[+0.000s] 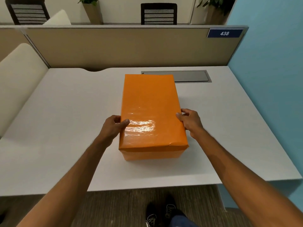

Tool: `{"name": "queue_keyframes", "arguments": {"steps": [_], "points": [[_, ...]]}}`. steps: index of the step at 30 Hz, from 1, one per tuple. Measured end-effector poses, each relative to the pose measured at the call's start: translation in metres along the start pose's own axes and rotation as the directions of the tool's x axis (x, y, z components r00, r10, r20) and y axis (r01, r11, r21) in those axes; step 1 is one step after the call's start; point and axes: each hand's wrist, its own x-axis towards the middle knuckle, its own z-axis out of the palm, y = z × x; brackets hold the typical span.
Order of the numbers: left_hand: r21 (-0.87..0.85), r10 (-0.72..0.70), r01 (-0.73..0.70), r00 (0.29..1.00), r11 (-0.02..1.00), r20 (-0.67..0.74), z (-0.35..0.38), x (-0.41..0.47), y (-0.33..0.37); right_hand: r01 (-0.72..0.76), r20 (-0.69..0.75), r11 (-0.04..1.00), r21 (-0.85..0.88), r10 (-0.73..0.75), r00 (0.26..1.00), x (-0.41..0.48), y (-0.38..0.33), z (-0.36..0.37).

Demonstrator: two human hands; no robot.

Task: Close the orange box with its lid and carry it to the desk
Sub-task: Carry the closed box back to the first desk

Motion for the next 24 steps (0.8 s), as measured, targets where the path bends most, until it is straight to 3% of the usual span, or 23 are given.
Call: {"name": "queue_keyframes", "arguments": {"steps": [4,8,17,24], "points": [[-0.152,-0.099,0.107,0.993,0.983,0.06,-0.003,0.02,0.005,-0.047,0.016,0.999,0.019,0.047,0.999,0.011,-0.005,-0.003],[-0.199,-0.093,0.111,0.991,0.974,0.099,-0.007,0.044,0.019,-0.034,0.023,0.999,0.004,0.034,0.999,0.036,-0.022,-0.003],[-0.126,-0.129,0.125,0.991,0.984,-0.023,-0.002,0.118,0.074,-0.061,0.03,0.994,0.093,0.058,0.998,0.121,-0.062,0.009],[-0.102,-0.205,0.196,0.975,0.975,-0.084,0.008,0.151,0.071,-0.108,0.055,0.985,0.136,0.102,0.993,0.151,-0.062,0.018]]}}
